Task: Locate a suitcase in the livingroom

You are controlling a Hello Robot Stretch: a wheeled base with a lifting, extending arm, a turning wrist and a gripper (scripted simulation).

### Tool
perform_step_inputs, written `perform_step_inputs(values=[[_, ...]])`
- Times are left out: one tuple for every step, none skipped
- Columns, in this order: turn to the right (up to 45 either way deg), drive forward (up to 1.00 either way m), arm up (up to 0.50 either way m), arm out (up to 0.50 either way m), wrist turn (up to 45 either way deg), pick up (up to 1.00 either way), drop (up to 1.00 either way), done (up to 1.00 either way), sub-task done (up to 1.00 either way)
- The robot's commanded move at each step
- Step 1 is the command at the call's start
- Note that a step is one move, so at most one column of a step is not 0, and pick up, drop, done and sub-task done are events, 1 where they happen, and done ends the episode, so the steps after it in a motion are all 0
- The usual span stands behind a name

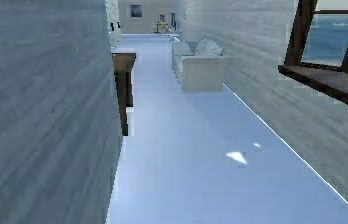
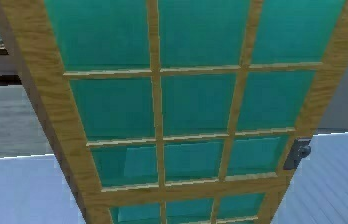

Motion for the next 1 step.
perform_step_inputs(values=[[-3.0, 0.00, 0.00, 0.00, 0.0, 0.00, 0.00, 0.00, 0.00]])
